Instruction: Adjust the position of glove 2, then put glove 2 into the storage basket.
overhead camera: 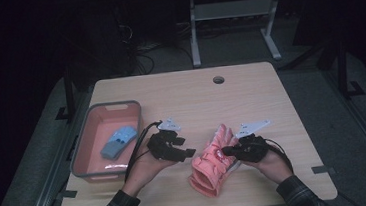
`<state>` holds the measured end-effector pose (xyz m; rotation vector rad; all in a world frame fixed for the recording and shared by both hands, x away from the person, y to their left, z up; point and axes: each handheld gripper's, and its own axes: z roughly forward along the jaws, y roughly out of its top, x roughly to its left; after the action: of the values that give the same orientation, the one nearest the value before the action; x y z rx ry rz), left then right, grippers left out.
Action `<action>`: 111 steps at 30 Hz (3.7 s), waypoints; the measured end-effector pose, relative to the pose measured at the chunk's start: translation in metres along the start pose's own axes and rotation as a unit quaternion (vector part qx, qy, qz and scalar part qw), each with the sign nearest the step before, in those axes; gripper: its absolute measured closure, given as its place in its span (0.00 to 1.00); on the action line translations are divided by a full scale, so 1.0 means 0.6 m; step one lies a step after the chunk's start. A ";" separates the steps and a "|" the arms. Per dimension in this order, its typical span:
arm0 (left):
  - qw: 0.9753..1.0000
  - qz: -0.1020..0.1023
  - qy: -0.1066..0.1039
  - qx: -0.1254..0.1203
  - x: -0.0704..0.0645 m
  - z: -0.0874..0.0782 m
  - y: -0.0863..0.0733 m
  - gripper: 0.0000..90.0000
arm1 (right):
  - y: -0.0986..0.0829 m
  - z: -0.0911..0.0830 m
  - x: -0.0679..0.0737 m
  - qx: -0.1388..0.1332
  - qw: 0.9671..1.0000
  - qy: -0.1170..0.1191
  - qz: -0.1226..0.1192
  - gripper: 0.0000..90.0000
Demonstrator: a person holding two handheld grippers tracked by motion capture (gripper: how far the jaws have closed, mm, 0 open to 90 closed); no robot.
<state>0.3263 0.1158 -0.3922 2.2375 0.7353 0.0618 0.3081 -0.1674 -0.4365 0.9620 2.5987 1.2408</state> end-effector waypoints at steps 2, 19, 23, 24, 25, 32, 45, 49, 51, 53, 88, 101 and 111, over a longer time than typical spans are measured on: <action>1.000 0.002 -0.008 0.000 -0.004 0.004 0.006 0.37 | 0.000 0.001 0.000 0.001 1.000 0.001 0.002 1.00; 0.999 0.014 -0.050 0.012 -0.025 0.076 0.052 0.22 | -0.007 0.012 0.004 0.010 1.000 -0.005 -0.010 1.00; 0.998 0.009 -0.053 0.024 -0.026 0.098 0.049 0.21 | -0.008 0.012 0.005 0.010 1.000 -0.006 -0.014 1.00; 0.998 0.011 -0.054 0.031 -0.025 0.104 0.047 0.21 | -0.008 0.012 0.005 0.010 1.000 -0.006 -0.015 1.00; 0.998 0.009 -0.056 0.036 -0.025 0.110 0.045 0.21 | -0.008 0.013 0.004 0.010 1.000 -0.006 -0.019 1.00; 0.994 -0.025 -0.083 0.060 -0.019 0.145 0.027 0.19 | -0.009 0.014 0.007 0.017 0.999 -0.008 -0.028 1.00; 0.984 -0.070 -0.153 0.065 -0.003 0.175 0.009 0.15 | -0.015 0.015 0.007 0.018 0.999 -0.003 -0.032 1.00; 0.980 -0.077 -0.173 0.060 -0.002 0.177 0.008 0.17 | -0.015 0.016 0.007 0.018 0.999 -0.002 -0.032 1.00; 0.979 -0.079 -0.177 0.061 -0.001 0.177 0.008 0.19 | -0.015 0.016 0.007 0.019 0.999 -0.001 -0.031 1.00; 0.978 -0.083 -0.180 0.061 -0.001 0.178 0.007 0.22 | -0.015 0.017 0.005 0.018 0.999 -0.001 -0.036 1.00; 0.982 -0.061 -0.178 0.016 -0.009 0.107 0.036 0.68 | -0.090 -0.063 -0.112 -0.040 0.983 -0.156 0.091 0.21; 0.989 -0.070 -0.126 -0.021 0.019 0.028 0.046 0.67 | -0.098 -0.028 -0.114 0.001 0.983 -0.170 0.065 0.14; 0.992 -0.079 -0.094 -0.037 0.047 -0.021 0.040 0.67 | -0.098 -0.022 -0.116 0.000 0.985 -0.163 0.061 0.10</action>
<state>0.3583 0.1259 -0.3715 2.0729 0.7908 -0.1946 0.3293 -0.2441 -0.4827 1.2261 2.3166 1.0055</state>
